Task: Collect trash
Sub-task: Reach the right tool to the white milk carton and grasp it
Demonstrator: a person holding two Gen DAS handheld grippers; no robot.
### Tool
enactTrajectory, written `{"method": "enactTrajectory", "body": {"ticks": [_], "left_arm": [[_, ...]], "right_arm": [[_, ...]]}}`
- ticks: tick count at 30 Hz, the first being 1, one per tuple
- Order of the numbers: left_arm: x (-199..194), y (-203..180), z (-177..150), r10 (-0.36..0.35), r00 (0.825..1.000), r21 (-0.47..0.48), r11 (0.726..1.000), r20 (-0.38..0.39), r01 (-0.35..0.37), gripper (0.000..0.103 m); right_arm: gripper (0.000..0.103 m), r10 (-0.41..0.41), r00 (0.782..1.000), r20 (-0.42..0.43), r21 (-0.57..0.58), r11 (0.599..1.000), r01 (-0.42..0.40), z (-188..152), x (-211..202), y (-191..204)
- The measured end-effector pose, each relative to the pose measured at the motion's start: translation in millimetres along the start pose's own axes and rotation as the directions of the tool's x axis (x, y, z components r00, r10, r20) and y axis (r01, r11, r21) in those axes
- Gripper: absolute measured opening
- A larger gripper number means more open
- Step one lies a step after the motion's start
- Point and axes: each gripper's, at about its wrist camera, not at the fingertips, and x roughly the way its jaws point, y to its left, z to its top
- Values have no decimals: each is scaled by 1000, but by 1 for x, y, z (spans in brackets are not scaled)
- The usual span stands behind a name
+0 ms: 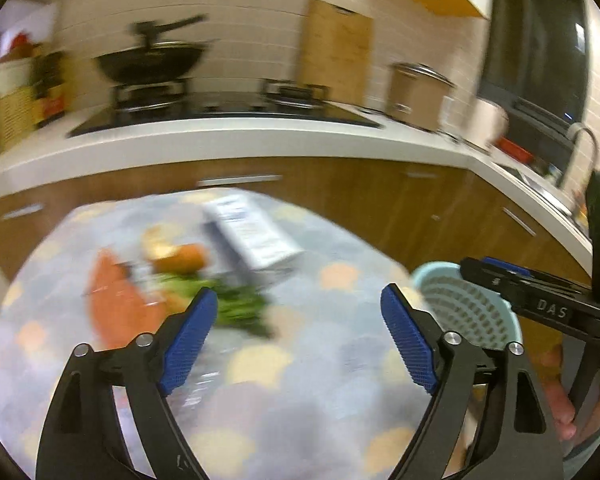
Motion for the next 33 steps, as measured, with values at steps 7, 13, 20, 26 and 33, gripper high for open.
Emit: {"method": "enactTrajectory", "body": {"ticks": [7, 13, 20, 26, 33], "left_arm": [[-20, 77, -10, 127, 992, -99, 987, -24, -128, 88], [-7, 119, -29, 115, 985, -179, 974, -128, -137, 88], [19, 133, -52, 38, 977, -228, 970, -212, -87, 88], [29, 121, -55, 52, 973, -170, 981, -225, -91, 88], [37, 98, -65, 119, 964, -48, 990, -236, -134, 86]], "right_arm": [[52, 60, 998, -5, -92, 994, -60, 11, 25, 51], [59, 93, 996, 13, -169, 982, -90, 21, 55, 86], [61, 76, 997, -14, -220, 972, -78, 30, 99, 111], [64, 75, 996, -40, -227, 970, -83, 32, 135, 117], [74, 69, 996, -56, -213, 974, -79, 24, 158, 112]]}}
